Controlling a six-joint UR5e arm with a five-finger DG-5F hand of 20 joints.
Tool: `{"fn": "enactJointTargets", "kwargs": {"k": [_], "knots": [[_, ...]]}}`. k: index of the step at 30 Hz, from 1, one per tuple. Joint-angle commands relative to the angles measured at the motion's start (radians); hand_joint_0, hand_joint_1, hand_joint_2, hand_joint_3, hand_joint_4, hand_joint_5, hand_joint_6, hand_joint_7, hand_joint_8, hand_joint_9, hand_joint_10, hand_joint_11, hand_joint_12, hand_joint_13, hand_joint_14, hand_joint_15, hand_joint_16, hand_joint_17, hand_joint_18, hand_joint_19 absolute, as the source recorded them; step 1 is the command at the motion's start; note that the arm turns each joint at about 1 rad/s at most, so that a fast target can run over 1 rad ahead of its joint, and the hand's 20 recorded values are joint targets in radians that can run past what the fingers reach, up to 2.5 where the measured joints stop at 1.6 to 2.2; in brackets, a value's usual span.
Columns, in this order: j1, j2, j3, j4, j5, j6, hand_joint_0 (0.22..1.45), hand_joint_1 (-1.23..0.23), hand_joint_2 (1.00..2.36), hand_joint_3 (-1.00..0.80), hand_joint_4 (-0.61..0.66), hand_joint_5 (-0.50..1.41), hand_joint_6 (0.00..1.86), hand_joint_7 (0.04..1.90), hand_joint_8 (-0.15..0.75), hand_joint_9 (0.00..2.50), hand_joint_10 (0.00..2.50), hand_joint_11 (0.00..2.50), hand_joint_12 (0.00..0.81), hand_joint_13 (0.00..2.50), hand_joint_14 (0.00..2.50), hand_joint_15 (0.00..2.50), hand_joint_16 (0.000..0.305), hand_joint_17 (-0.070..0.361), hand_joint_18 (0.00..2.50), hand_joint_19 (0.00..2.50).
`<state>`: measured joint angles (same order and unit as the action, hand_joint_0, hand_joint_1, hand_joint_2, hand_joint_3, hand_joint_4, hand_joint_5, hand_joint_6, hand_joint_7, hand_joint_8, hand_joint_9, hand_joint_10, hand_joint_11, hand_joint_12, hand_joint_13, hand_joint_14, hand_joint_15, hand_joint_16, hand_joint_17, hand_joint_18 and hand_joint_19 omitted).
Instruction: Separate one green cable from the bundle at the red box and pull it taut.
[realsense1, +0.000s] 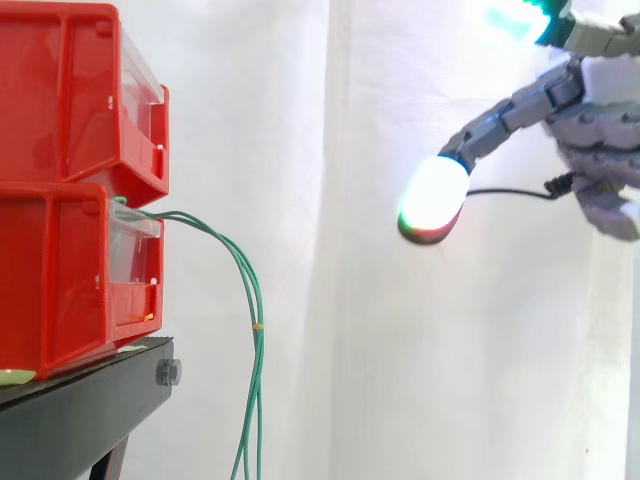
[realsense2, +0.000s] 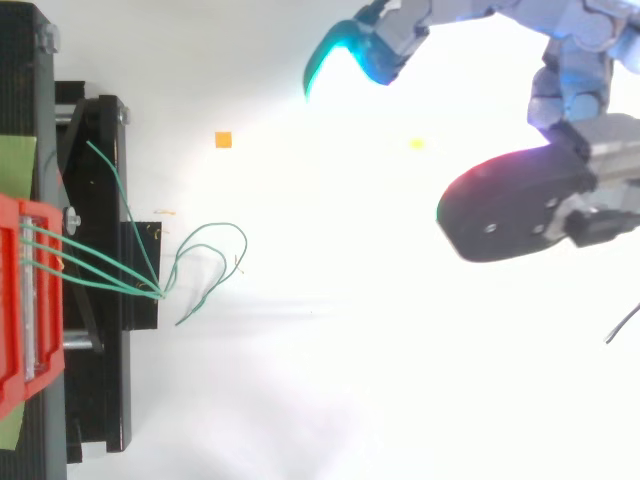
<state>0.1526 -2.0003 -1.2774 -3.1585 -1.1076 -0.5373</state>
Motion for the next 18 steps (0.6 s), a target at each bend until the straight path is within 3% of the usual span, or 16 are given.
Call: {"fn": "enactJointTargets", "kwargs": {"k": [1, 2, 4, 6, 8, 10, 12, 15, 18], "knots": [[-0.001, -0.031, 0.0, 0.034, -0.001, -0.004, 0.34, -0.27, 1.0, -0.5, 0.24, -0.06, 0.5, 0.71, 0.243, 2.4, 0.03, 1.28, 0.452, 2.24, 0.03, 1.05, 0.088, 0.198, 2.5, 0.4], [-0.002, -0.064, 0.001, 0.054, -0.003, -0.003, 0.34, -0.27, 1.0, -0.5, 0.24, -0.06, 0.5, 0.71, 0.245, 2.4, 0.03, 1.28, 0.453, 2.24, 0.02, 1.05, 0.087, 0.196, 2.5, 0.42], [-0.002, -0.075, 0.006, 0.08, -0.003, 0.002, 0.34, -0.27, 1.0, -0.5, 0.23, -0.06, 0.5, 0.71, 0.242, 2.42, 0.03, 1.36, 0.446, 2.24, 0.02, 1.07, 0.087, 0.196, 2.5, 0.42], [-0.002, -0.112, 0.007, 0.127, -0.003, 0.005, 0.33, -0.27, 1.0, -0.5, 0.23, -0.06, 0.5, 0.71, 0.238, 2.47, 0.03, 1.61, 0.437, 2.27, 0.02, 1.18, 0.088, 0.197, 2.5, 0.42], [-0.002, -0.121, 0.007, 0.166, -0.006, 0.003, 0.34, -0.27, 1.0, -0.5, 0.23, -0.06, 0.5, 0.7, 0.244, 2.49, 0.03, 1.69, 0.437, 2.28, 0.02, 1.2, 0.087, 0.196, 2.5, 0.44], [-0.002, -0.155, 0.013, 0.19, -0.004, 0.01, 0.33, -0.27, 1.0, -0.5, 0.23, -0.06, 0.5, 0.71, 0.238, 2.5, 0.02, 1.76, 0.439, 2.28, 0.02, 1.22, 0.087, 0.195, 2.5, 0.43], [-0.002, -0.17, 0.012, 0.207, -0.009, 0.013, 0.33, -0.27, 1.0, -0.5, 0.23, -0.06, 0.5, 0.71, 0.23, 2.5, 0.02, 1.78, 0.432, 2.29, 0.02, 1.22, 0.087, 0.197, 2.5, 0.44], [-0.005, -0.229, 0.032, 0.25, -0.02, 0.03, 0.33, -0.27, 1.0, -0.5, 0.23, -0.06, 0.5, 0.71, 0.231, 2.5, 0.02, 1.79, 0.439, 2.29, 0.02, 1.23, 0.088, 0.197, 2.5, 0.44], [-0.001, -0.239, 0.041, 0.282, -0.024, 0.036, 0.33, -0.27, 1.0, -0.5, 0.23, -0.06, 0.5, 0.71, 0.23, 2.5, 0.02, 1.82, 0.433, 2.29, 0.02, 1.23, 0.087, 0.196, 2.5, 0.43]]}}
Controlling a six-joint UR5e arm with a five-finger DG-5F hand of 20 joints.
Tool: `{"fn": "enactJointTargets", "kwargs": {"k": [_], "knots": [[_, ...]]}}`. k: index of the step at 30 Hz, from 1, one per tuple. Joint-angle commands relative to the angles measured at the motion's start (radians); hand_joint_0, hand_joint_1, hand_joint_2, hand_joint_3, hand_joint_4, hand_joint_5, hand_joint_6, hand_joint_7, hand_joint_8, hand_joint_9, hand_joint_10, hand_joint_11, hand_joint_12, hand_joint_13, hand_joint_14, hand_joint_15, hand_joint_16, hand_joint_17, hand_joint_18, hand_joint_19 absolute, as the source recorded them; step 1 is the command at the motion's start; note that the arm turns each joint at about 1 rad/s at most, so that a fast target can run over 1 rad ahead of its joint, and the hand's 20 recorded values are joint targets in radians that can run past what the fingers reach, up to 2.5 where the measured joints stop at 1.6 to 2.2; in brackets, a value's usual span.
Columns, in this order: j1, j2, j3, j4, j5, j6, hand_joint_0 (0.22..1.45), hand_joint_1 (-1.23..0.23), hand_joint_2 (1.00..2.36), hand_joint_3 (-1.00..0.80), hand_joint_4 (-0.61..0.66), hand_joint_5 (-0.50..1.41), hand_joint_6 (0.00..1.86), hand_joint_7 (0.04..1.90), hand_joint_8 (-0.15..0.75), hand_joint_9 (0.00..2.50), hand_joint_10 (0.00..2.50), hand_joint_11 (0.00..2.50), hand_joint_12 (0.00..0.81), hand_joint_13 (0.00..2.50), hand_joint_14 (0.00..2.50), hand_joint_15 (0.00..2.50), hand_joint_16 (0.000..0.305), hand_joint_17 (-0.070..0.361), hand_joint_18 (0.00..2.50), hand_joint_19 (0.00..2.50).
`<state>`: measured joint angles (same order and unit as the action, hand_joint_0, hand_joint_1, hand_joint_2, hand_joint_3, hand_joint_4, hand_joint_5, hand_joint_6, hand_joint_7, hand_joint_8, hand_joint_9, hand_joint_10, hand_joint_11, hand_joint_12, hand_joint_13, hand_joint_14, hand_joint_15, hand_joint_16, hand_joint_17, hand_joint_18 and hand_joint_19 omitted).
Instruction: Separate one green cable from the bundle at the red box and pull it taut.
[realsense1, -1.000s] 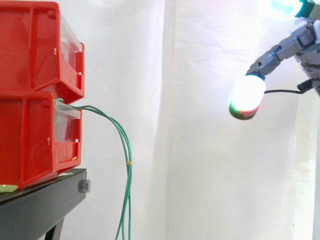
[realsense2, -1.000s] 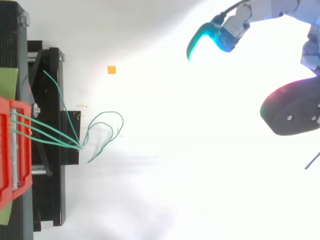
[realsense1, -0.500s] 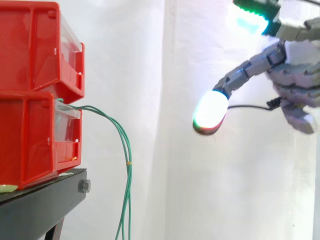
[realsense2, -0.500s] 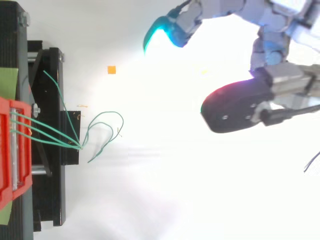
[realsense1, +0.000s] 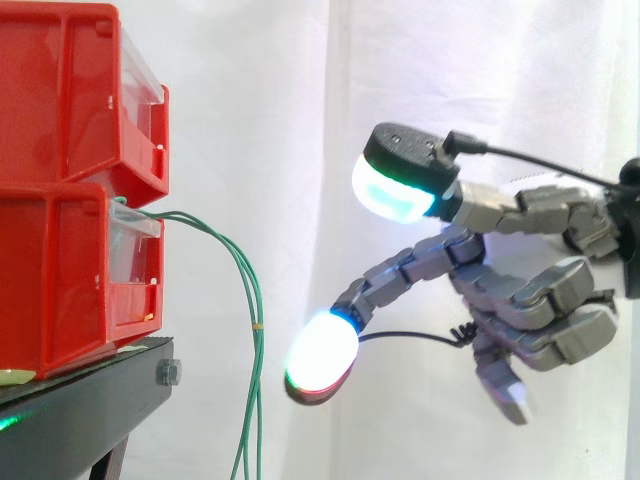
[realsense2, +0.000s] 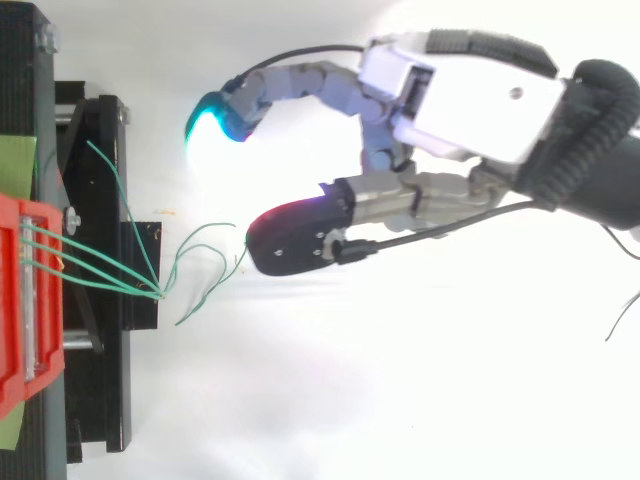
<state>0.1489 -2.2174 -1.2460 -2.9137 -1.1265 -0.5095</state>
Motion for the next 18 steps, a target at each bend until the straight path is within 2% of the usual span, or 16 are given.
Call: {"fn": "enactJointTargets", "kwargs": {"k": [1, 6, 7, 10, 14, 15, 18], "knots": [[0.006, -0.028, 0.01, 0.045, 0.001, 0.006, 0.33, -0.27, 1.0, -0.5, 0.23, -0.05, 0.5, 0.71, 0.231, 2.5, 0.02, 1.83, 0.441, 2.29, 0.02, 1.23, 0.088, 0.197, 2.5, 0.44], [0.012, -0.045, 0.011, 0.056, 0.005, 0.005, 0.33, -0.27, 1.0, -0.5, 0.23, -0.05, 0.5, 0.71, 0.231, 2.5, 0.02, 1.87, 0.441, 2.29, 0.02, 1.24, 0.087, 0.195, 2.5, 0.45], [0.014, -0.057, 0.019, 0.065, 0.005, 0.008, 0.33, -0.27, 1.0, -0.5, 0.23, -0.05, 0.5, 0.71, 0.233, 2.5, 0.01, 1.88, 0.442, 2.28, 0.02, 1.25, 0.086, 0.195, 2.5, 0.45], [0.02, -0.062, 0.033, 0.082, 0.01, 0.005, 0.33, -0.27, 1.0, -0.5, 0.23, -0.05, 0.5, 0.71, 0.223, 2.5, 0.01, 1.93, 0.44, 2.28, 0.02, 1.24, 0.087, 0.196, 2.5, 0.44], [0.034, -0.062, 0.039, 0.082, 0.045, 0.005, 0.34, -0.28, 1.0, -0.5, 0.22, -0.05, 0.5, 0.71, 0.215, 2.5, 0.01, 1.98, 0.444, 2.28, 0.02, 1.25, 0.087, 0.196, 2.5, 0.43], [0.041, -0.062, 0.039, 0.08, 0.07, 0.006, 0.34, -0.28, 1.0, -0.5, 0.22, -0.05, 0.5, 0.71, 0.219, 2.5, 0.0, 2.02, 0.441, 2.28, 0.02, 1.25, 0.088, 0.197, 2.5, 0.44], [0.051, -0.062, 0.039, 0.082, 0.076, 0.008, 0.34, -0.29, 1.0, -0.5, 0.22, -0.05, 0.5, 0.72, 0.217, 2.5, 0.0, 2.09, 0.44, 2.28, 0.02, 1.25, 0.087, 0.195, 2.5, 0.43]]}}
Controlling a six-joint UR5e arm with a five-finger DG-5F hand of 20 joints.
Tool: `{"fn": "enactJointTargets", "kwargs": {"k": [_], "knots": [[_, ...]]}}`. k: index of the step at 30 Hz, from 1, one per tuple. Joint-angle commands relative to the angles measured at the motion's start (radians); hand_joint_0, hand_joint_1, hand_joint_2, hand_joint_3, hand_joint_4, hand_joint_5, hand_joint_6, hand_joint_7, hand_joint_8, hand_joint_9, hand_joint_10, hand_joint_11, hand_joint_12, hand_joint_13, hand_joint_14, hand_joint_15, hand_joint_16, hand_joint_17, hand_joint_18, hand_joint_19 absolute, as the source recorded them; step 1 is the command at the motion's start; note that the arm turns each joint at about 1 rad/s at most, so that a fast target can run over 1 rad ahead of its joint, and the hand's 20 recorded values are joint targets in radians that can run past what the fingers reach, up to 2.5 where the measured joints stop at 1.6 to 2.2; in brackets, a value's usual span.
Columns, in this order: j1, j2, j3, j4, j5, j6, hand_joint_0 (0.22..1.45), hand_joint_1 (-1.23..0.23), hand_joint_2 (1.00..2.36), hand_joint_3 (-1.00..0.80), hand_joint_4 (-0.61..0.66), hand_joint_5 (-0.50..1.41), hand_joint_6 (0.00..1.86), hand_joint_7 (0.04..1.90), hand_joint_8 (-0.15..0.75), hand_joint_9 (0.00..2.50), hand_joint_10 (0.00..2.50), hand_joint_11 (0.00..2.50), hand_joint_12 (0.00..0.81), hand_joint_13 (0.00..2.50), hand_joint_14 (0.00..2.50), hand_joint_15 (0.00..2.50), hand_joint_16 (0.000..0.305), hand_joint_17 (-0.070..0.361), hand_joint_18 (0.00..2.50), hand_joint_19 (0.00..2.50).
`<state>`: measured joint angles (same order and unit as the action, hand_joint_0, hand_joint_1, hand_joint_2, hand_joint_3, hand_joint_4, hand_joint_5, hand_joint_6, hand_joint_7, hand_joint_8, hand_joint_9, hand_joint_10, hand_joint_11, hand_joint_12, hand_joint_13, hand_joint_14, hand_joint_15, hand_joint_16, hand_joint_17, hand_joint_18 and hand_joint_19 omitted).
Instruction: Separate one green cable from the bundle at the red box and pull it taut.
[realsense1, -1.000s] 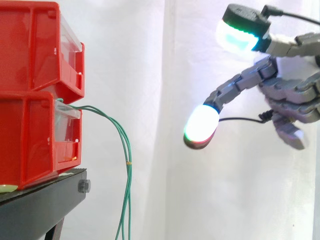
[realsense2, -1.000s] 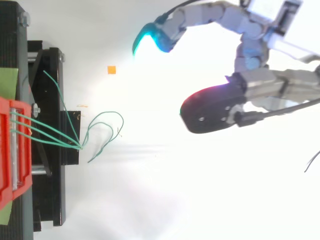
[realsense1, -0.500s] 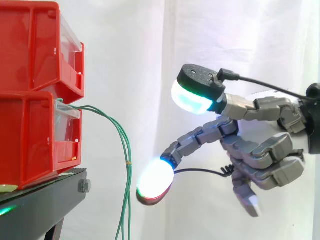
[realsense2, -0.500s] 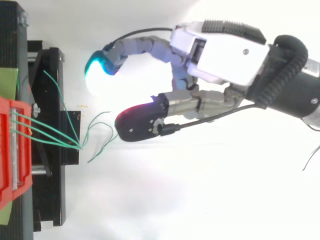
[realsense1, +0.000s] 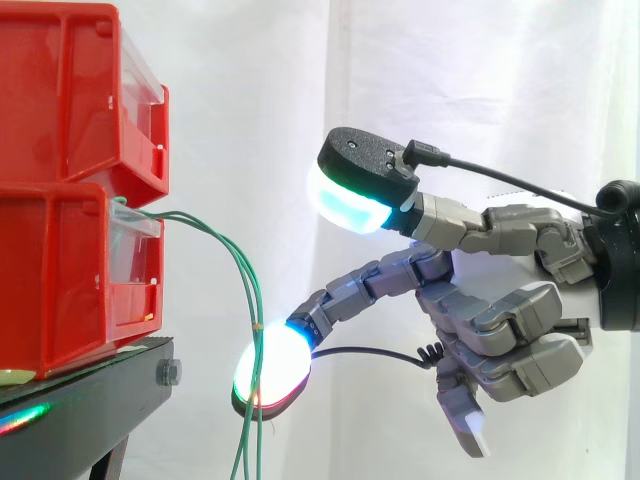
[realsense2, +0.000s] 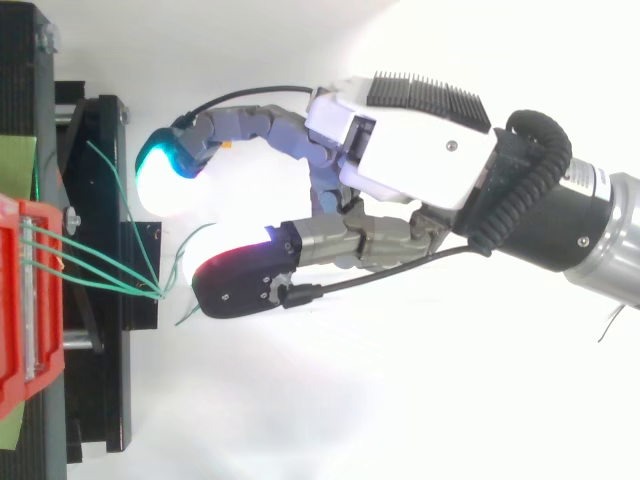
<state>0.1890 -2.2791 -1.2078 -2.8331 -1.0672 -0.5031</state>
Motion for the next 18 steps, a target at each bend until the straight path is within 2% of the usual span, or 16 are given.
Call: {"fn": "enactJointTargets", "kwargs": {"k": [1, 5, 6, 9, 13, 18], "knots": [[0.015, 0.0, 0.001, 0.004, 0.02, 0.001, 0.34, -0.29, 1.0, -0.5, 0.22, -0.05, 0.5, 0.72, 0.218, 2.5, 0.03, 2.08, 0.44, 2.28, 0.02, 1.24, 0.087, 0.196, 2.5, 0.44], [0.023, 0.001, 0.007, 0.003, 0.033, 0.005, 0.34, -0.29, 1.0, -0.5, 0.22, -0.04, 0.5, 0.74, 0.22, 2.5, 0.17, 2.02, 0.435, 2.28, 0.02, 1.24, 0.086, 0.195, 2.5, 0.43], [0.027, 0.0, 0.011, 0.001, 0.046, 0.011, 0.34, -0.29, 1.0, -0.5, 0.22, -0.04, 0.5, 0.74, 0.22, 2.5, 0.17, 2.02, 0.434, 2.28, 0.02, 1.24, 0.086, 0.194, 2.5, 0.43], [0.033, 0.0, 0.014, 0.001, 0.053, 0.02, 0.34, -0.3, 1.0, -0.5, 0.21, -0.03, 0.5, 0.74, 0.21, 2.5, 0.18, 2.02, 0.438, 2.28, 0.02, 1.26, 0.086, 0.193, 2.5, 0.43], [0.055, 0.0, 0.014, 0.001, 0.087, 0.041, 0.34, -0.3, 1.0, -0.5, 0.22, -0.03, 0.5, 0.75, 0.222, 2.5, 0.2, 2.01, 0.432, 2.28, 0.02, 1.24, 0.086, 0.194, 2.5, 0.43], [0.069, 0.0, 0.027, 0.0, 0.108, 0.052, 0.34, -0.31, 1.0, -0.5, 0.21, -0.02, 0.5, 0.77, 0.22, 2.5, 0.19, 2.02, 0.435, 2.28, 0.02, 1.25, 0.087, 0.195, 2.5, 0.42]]}}
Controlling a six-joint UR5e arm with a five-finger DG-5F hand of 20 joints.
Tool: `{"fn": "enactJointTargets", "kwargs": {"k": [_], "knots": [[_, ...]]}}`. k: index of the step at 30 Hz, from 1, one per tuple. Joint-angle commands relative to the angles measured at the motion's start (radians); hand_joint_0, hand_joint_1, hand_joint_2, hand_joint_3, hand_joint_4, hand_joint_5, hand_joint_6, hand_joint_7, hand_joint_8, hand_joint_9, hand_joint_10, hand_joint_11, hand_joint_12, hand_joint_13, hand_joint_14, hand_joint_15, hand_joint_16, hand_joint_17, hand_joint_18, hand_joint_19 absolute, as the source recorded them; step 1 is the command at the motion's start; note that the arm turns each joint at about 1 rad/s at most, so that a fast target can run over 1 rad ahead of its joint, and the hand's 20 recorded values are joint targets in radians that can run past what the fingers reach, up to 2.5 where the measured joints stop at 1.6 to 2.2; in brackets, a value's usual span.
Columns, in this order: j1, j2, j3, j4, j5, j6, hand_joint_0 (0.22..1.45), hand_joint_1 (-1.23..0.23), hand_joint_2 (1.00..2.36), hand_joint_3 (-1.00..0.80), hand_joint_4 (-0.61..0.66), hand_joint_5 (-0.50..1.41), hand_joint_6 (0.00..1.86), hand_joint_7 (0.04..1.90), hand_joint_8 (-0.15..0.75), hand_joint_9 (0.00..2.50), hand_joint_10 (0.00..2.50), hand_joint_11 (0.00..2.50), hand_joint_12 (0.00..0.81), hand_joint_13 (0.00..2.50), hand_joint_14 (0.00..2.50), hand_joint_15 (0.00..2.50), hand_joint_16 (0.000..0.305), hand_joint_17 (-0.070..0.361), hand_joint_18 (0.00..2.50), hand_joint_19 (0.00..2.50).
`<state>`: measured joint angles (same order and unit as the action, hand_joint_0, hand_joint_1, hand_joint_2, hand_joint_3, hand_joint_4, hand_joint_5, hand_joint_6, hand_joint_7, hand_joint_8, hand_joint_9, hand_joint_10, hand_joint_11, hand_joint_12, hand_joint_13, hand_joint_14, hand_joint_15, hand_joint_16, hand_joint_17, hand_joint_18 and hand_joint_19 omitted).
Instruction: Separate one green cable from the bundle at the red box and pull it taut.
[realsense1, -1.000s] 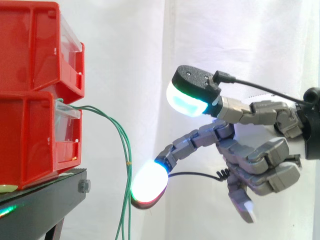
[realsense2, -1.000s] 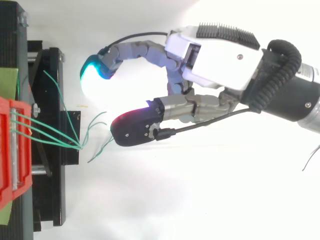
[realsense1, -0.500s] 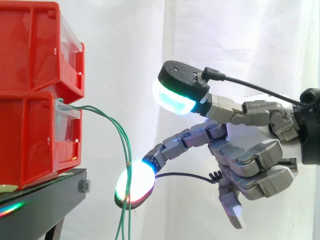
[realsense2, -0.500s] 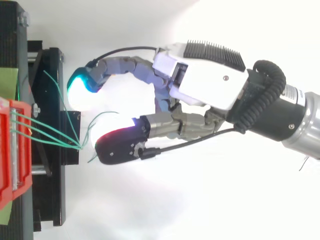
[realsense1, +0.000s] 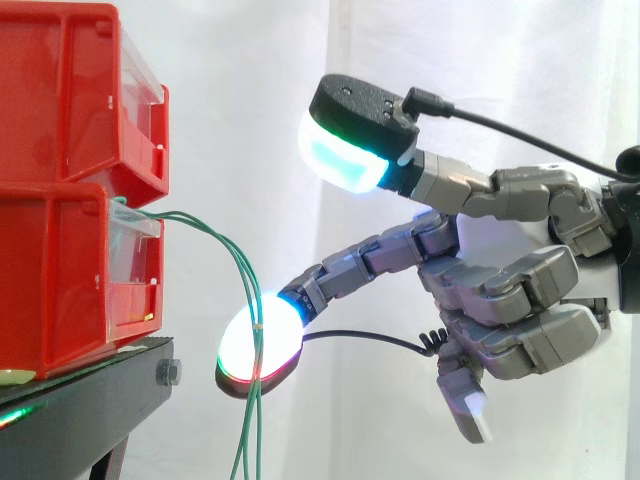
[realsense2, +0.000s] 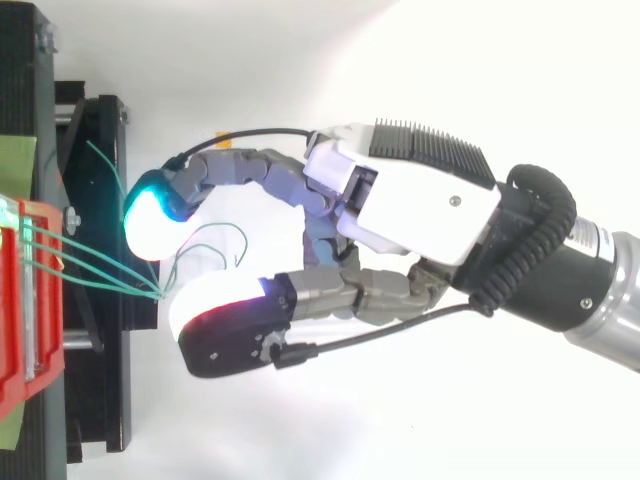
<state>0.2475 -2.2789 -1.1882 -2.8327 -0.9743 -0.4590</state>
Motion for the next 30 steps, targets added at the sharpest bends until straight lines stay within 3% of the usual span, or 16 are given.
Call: {"fn": "enactJointTargets", "kwargs": {"k": [1, 4, 18, 23, 27, 30], "knots": [[0.013, -0.001, 0.007, -0.001, 0.019, 0.01, 0.34, -0.31, 1.0, -0.5, 0.21, -0.02, 0.5, 0.77, 0.22, 2.5, 0.18, 2.02, 0.436, 2.28, 0.02, 1.25, 0.086, 0.194, 2.5, 0.42], [0.026, 0.001, 0.009, -0.001, 0.04, 0.025, 0.34, -0.31, 1.0, -0.5, 0.21, -0.01, 0.5, 0.78, 0.221, 2.5, 0.17, 2.03, 0.426, 2.28, 0.02, 1.24, 0.086, 0.194, 2.5, 0.41], [0.049, -0.001, 0.01, 0.022, 0.08, 0.025, 0.34, -0.32, 1.0, -0.5, 0.19, -0.01, 0.5, 0.74, 0.223, 2.5, 0.11, 2.07, 0.443, 2.27, 0.02, 1.22, 0.087, 0.195, 2.5, 0.39], [0.053, -0.001, 0.01, 0.029, 0.105, -0.026, 0.34, -0.31, 1.0, -0.5, 0.19, -0.01, 0.5, 0.75, 0.224, 2.5, 0.12, 2.06, 0.443, 2.26, 0.02, 1.22, 0.086, 0.194, 2.5, 0.39], [0.058, -0.002, 0.01, 0.082, 0.117, -0.064, 0.34, -0.31, 1.0, -0.5, 0.19, -0.01, 0.5, 0.74, 0.224, 2.5, 0.12, 2.06, 0.438, 2.26, 0.02, 1.22, 0.087, 0.196, 2.5, 0.39], [0.058, -0.004, 0.01, 0.087, 0.123, -0.073, 0.34, -0.32, 1.0, -0.5, 0.19, -0.01, 0.5, 0.75, 0.225, 2.5, 0.12, 2.06, 0.444, 2.26, 0.02, 1.22, 0.086, 0.194, 2.5, 0.4]]}}
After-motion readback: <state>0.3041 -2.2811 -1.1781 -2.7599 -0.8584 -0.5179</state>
